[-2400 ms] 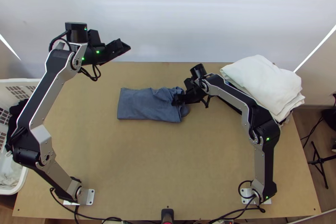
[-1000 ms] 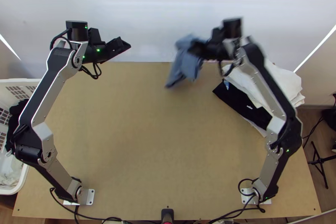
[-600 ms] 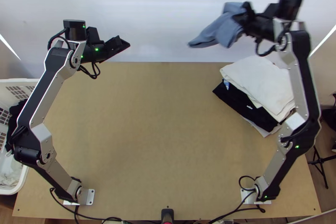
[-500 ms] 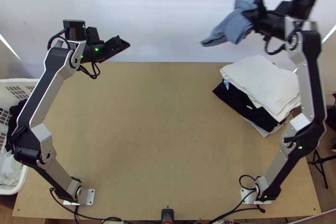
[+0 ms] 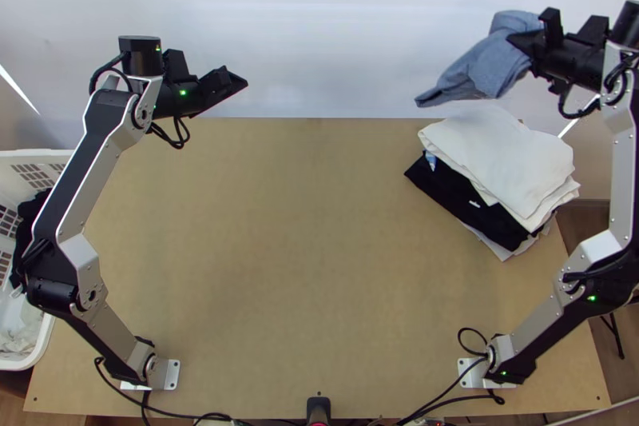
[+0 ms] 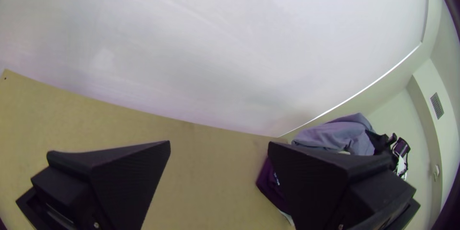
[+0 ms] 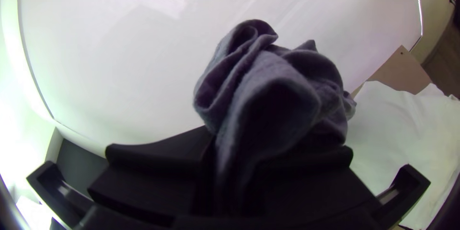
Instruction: Fold the t-shirt
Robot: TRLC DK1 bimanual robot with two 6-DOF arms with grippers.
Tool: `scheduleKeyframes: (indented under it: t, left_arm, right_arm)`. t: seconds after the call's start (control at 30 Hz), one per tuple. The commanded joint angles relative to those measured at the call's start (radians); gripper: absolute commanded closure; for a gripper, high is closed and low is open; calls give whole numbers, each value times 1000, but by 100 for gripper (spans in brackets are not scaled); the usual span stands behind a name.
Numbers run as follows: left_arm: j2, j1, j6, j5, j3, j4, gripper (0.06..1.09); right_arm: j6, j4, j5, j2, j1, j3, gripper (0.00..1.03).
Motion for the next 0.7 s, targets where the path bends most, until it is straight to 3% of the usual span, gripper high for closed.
scheduleKeyframes:
  t: [0.0, 0.4, 0.67]
  left_arm:
    - [-1, 7, 0, 8, 5, -2, 10]
    - [-19, 13, -2, 11, 9, -2, 10]
    - [-34, 28, -2, 17, 9, -12, 10]
  right_arm:
    - [-104, -78, -78, -29, -53, -34, 100]
    - [-252, -164, -127, -106, -93, -172, 100]
    - [-293, -164, -125, -156, -214, -337, 100]
